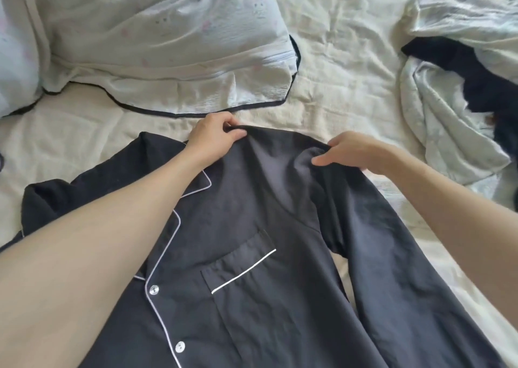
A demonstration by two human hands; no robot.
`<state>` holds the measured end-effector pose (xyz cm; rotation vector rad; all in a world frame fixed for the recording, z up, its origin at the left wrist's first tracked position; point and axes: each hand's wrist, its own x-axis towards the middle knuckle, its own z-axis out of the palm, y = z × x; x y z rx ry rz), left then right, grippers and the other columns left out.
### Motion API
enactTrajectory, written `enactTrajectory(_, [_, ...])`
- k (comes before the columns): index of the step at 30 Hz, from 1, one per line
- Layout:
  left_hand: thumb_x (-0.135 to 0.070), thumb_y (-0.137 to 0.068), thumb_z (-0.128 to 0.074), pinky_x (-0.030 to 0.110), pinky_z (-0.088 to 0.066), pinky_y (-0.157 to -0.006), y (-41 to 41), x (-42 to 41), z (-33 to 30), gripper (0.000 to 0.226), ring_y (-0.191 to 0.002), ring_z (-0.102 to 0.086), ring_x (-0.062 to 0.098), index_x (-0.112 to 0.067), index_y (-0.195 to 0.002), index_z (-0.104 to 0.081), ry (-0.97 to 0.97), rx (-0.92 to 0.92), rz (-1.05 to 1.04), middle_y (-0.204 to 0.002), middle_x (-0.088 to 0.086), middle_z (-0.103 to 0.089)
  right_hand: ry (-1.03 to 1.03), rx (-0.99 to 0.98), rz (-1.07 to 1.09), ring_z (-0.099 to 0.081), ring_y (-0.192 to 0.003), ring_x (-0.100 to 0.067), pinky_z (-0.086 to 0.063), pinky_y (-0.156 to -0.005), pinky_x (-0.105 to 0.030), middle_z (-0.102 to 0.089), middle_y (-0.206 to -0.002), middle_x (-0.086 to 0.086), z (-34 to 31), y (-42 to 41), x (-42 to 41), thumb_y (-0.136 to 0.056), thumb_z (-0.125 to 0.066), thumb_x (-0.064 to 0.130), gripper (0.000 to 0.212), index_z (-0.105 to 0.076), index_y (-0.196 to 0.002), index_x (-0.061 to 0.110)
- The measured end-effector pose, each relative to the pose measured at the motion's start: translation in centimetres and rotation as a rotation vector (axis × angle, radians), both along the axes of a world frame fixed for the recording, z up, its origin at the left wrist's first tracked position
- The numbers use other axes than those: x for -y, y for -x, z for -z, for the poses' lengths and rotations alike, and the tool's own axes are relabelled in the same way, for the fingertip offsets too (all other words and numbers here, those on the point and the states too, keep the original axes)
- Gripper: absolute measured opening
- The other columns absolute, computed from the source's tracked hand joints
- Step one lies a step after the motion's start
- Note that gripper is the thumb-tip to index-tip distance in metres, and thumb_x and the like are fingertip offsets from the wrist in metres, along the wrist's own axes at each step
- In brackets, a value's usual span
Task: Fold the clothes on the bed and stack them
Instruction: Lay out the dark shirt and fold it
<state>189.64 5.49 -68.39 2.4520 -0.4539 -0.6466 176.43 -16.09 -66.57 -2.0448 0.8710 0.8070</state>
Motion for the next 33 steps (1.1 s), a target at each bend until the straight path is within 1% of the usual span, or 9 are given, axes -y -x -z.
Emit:
enactTrajectory(3, [-0.033, -0.086, -0.067, 0.033, -0.036, -0.092, -0.2, 0.6, 0.4, 0.015, -0.109, -0.055, 0.023, -0.021, -0.094, -0.064, -0.039, 0.058, 0.012, -0.108, 0.002, -0.065, 0.007, 0.123, 0.200, -0.059, -0.093, -0.024, -0.046, -0.081, -0.031, -0.064, -0.100, -0.010, 0.4, 0.7, 1.5, -0.081, -0.073, 0.019, 0.032, -0.066, -0.105, -0.001])
enactTrajectory(6, [-0.036, -0.088, -0.062, 0.036, -0.025, -0.093, 0.4, 1.5, 0.7, 0.021, -0.117, -0.046, 0.025, -0.021, -0.103, -0.062, -0.199, 0.228, 0.026, -0.116, 0.001, -0.061, 0.046, 0.274, 0.263, -0.054, -0.074, -0.005, -0.041, -0.063, -0.017, -0.061, -0.084, 0.007, 0.5, 0.3, 2.0, -0.080, -0.075, 0.027, 0.026, -0.068, -0.100, 0.012])
enactTrajectory(12, [-0.023, -0.091, -0.052, 0.042, -0.023, -0.098, 7.7, 1.5, -0.1, 0.039, -0.124, -0.037, 0.028, -0.015, -0.129, -0.048, -0.143, 0.462, 0.028, -0.134, 0.007, -0.044, 0.317, 0.469, 0.264, -0.054, -0.096, -0.014, -0.039, -0.080, -0.026, -0.056, -0.109, 0.002, -0.5, 4.2, 0.6, -0.090, -0.059, 0.036, 0.037, -0.055, -0.121, 0.017])
enactTrajectory(15, [-0.023, -0.092, -0.052, 0.048, -0.026, -0.103, 13.7, 1.2, -0.7, 0.040, -0.132, -0.037, 0.031, -0.011, -0.130, -0.052, -0.066, 0.421, 0.177, -0.139, 0.013, -0.044, 0.464, 0.594, 0.257, -0.056, -0.089, -0.016, -0.041, -0.079, -0.028, -0.055, -0.101, 0.003, -1.8, 9.9, -0.5, -0.092, -0.056, 0.025, 0.022, -0.060, -0.110, 0.014])
enactTrajectory(18, [-0.028, -0.091, -0.048, 0.056, -0.029, -0.106, 18.8, 0.8, -1.0, 0.044, -0.135, -0.037, 0.035, -0.010, -0.131, -0.053, -0.086, 0.385, 0.323, -0.143, 0.016, -0.043, 0.562, 0.496, 0.282, -0.055, -0.084, -0.019, -0.039, -0.072, -0.032, -0.051, -0.091, 0.005, -2.0, 15.9, -0.9, -0.092, -0.055, 0.026, 0.015, -0.058, -0.097, 0.012])
enactTrajectory(24, [-0.034, -0.090, -0.041, 0.057, -0.034, -0.104, 25.6, -1.2, -1.1, 0.047, -0.130, -0.044, 0.036, -0.010, -0.127, -0.057, -0.166, 0.359, 0.376, -0.139, 0.019, -0.047, 0.478, 0.107, 0.351, -0.050, -0.107, -0.030, -0.041, -0.088, -0.040, -0.056, -0.108, -0.011, -0.7, 23.0, -0.6, -0.087, -0.061, 0.042, 0.045, -0.054, -0.112, 0.007])
enactTrajectory(26, [-0.038, -0.093, -0.041, 0.055, -0.029, -0.109, 26.6, -1.8, -0.6, 0.052, -0.136, -0.036, 0.034, -0.013, -0.138, -0.047, -0.254, 0.276, 0.427, -0.147, 0.017, -0.038, 0.393, 0.062, 0.319, -0.053, -0.094, -0.026, -0.041, -0.074, -0.034, -0.057, -0.093, -0.005, -0.7, 23.5, 0.0, -0.087, -0.060, 0.039, 0.028, -0.056, -0.098, 0.014])
enactTrajectory(29, [-0.049, -0.099, -0.028, 0.049, -0.001, -0.117, 26.4, -2.1, 0.5, 0.064, -0.147, 0.003, 0.026, -0.024, -0.153, -0.004, -0.465, 0.109, 0.570, -0.160, 0.008, 0.005, 0.237, -0.031, 0.186, -0.052, -0.080, -0.027, -0.031, -0.057, -0.032, -0.052, -0.070, 0.000, -1.3, 23.5, 0.6, -0.091, -0.053, 0.025, 0.023, -0.046, -0.070, 0.015])
enactTrajectory(33, [-0.045, -0.100, -0.027, 0.046, 0.002, -0.116, 24.8, -1.3, -0.1, 0.061, -0.146, 0.010, 0.022, -0.028, -0.152, 0.001, -0.425, -0.116, 0.584, -0.160, 0.002, 0.012, 0.326, 0.151, 0.186, -0.056, -0.092, -0.036, -0.037, -0.069, -0.036, -0.062, -0.087, -0.012, -3.8, 23.6, 0.8, -0.096, -0.047, 0.021, 0.017, -0.056, -0.094, 0.007])
